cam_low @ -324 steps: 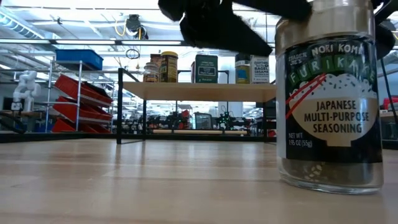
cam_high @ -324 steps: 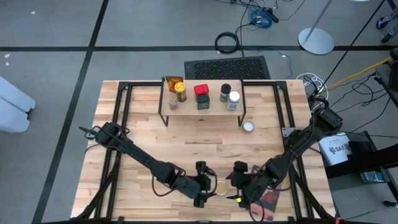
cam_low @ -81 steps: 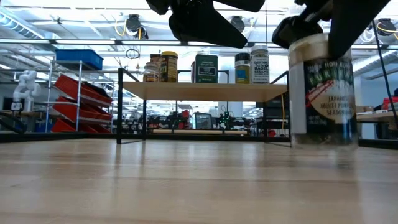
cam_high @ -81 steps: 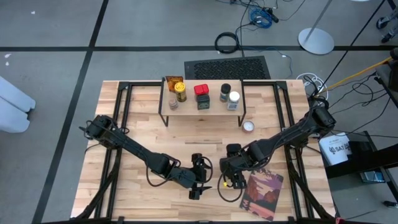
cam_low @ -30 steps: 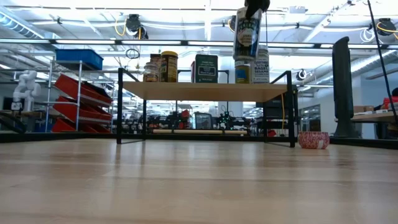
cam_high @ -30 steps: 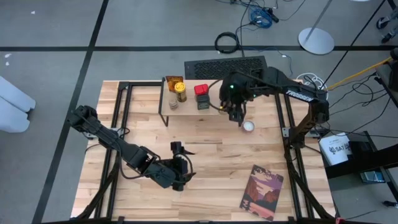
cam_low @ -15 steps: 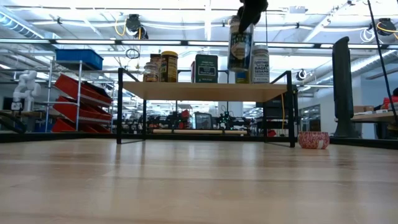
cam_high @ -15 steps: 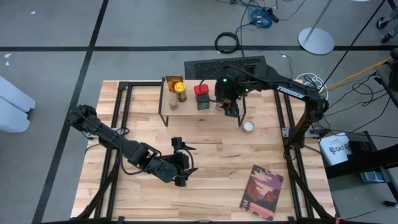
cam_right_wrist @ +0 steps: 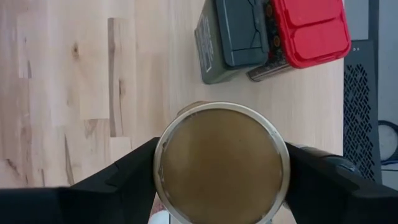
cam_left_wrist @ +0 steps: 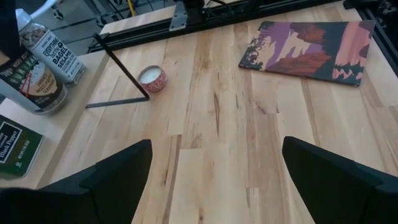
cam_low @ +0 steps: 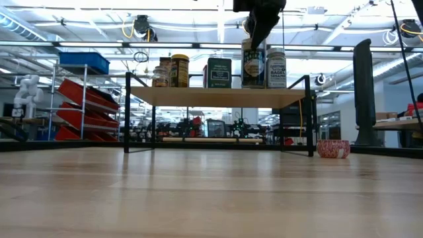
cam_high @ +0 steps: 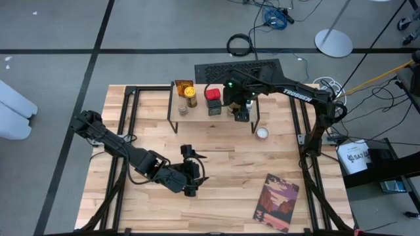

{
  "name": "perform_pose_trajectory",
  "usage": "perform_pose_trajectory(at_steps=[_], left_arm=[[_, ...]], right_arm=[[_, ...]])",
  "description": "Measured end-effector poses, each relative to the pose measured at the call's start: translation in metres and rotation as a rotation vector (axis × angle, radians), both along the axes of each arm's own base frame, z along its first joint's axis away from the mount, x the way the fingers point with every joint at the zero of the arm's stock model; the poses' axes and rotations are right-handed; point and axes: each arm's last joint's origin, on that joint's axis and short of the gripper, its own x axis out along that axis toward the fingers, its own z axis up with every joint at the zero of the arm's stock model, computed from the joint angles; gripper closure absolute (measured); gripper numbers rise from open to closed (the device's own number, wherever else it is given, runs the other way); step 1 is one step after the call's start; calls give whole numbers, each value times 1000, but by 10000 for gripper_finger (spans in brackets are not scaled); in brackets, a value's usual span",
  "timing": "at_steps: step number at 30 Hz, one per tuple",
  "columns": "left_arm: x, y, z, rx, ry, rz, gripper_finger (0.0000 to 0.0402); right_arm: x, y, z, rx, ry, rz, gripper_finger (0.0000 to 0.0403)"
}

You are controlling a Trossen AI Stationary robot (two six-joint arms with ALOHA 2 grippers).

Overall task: Shelf spices
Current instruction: Put the brown spice bottle on the shelf

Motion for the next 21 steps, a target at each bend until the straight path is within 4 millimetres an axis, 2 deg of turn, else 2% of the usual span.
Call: perform_pose_trajectory(at_steps=[7, 21], left_arm=[[0, 0, 0, -2, -1, 0, 32], [0, 0, 0, -2, -2, 0, 32]], right_arm=[[-4, -6, -1, 28, 9, 4, 124], [-4, -6, -1, 46, 4, 22, 123]])
